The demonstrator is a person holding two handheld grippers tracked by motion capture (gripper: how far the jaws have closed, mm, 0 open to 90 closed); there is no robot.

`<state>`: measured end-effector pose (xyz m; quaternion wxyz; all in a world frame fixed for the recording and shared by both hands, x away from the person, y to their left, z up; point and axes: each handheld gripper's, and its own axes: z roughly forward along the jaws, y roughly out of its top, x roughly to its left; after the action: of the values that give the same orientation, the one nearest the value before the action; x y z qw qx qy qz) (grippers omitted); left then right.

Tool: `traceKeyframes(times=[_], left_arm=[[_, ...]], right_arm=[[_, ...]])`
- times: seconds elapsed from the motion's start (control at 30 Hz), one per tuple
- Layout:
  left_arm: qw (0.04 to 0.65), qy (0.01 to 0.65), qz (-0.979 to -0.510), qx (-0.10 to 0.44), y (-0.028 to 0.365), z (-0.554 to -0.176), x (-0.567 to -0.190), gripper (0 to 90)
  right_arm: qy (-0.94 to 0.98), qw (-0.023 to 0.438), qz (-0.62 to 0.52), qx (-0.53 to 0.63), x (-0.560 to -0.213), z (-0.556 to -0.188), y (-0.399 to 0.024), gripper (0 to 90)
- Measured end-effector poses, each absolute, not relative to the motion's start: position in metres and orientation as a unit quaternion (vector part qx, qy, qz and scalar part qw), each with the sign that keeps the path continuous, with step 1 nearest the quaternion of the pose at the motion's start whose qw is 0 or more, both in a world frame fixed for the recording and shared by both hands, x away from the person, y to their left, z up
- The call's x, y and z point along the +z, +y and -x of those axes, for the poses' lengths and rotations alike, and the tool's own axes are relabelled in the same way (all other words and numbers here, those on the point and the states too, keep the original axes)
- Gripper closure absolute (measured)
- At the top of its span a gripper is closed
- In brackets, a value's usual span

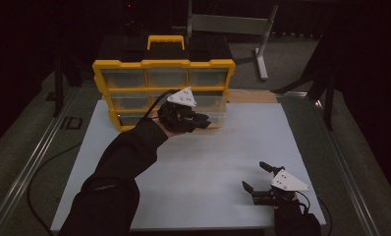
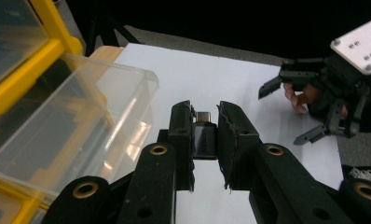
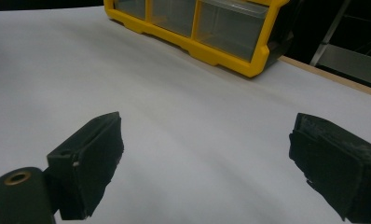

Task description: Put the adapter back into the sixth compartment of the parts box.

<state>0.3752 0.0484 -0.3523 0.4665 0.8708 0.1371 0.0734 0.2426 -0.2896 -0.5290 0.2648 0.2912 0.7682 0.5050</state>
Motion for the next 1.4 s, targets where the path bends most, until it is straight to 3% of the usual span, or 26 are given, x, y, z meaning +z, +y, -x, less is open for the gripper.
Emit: traceKeyframes(times=[0.5, 1.4], left_arm=[[0.472, 0.167, -0.861, 0.092, 0.042, -0.391, -0.349, 76.6], [0.457, 0.287, -0.831, 0.134, 0.031, -0.422, -0.355, 76.6]], right_arm=[[0.769, 0.265, -0.29, 0.505, -0.529, -0.242, -0.29, 9.7], [0.768, 0.264, -0.289, 0.507, -0.529, -0.242, -0.29, 9.7]])
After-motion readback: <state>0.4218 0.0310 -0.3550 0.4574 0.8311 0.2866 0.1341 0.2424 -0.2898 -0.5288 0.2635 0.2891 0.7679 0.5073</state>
